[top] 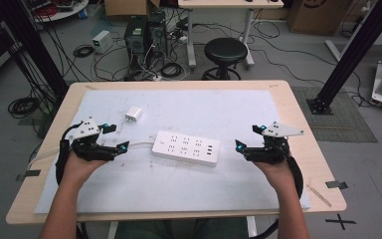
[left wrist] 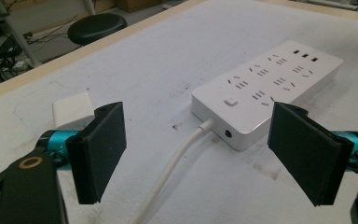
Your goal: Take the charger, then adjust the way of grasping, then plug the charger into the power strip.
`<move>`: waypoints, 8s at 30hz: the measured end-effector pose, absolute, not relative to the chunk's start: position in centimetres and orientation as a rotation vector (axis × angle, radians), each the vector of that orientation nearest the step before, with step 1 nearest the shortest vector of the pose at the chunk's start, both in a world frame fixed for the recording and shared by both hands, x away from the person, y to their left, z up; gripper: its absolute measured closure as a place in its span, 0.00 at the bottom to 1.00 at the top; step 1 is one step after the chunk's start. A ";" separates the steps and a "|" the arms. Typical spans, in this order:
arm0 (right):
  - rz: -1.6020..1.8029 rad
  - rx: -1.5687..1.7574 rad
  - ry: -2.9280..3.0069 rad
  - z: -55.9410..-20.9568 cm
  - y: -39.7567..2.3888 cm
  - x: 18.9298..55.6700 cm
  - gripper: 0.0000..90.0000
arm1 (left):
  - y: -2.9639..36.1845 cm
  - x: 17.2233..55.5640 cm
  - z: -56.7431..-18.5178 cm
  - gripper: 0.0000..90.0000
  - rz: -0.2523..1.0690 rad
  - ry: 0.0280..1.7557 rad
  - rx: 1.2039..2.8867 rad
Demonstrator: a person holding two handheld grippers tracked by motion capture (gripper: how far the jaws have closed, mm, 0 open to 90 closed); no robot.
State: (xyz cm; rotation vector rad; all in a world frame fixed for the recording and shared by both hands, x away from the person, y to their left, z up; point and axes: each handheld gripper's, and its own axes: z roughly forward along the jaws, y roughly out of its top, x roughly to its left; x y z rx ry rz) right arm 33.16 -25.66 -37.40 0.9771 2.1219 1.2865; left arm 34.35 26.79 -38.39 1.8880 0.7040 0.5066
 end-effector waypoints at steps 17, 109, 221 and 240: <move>1.284 0.949 2.109 -36.4 -24.8 33.2 0.19 | 25.9 40.3 -37.4 0.21 0.527 0.860 1.874; 1.260 0.929 2.189 -36.3 -24.2 32.9 0.20 | 25.0 37.2 -35.2 0.47 0.468 0.687 2.058; 2.048 1.153 2.423 -40.0 -17.3 32.5 0.70 | 20.9 30.2 -35.3 0.24 0.794 0.332 1.931; 1.835 1.015 2.270 -39.2 -16.6 34.8 0.70 | 23.7 30.9 -36.9 0.24 0.759 0.470 1.936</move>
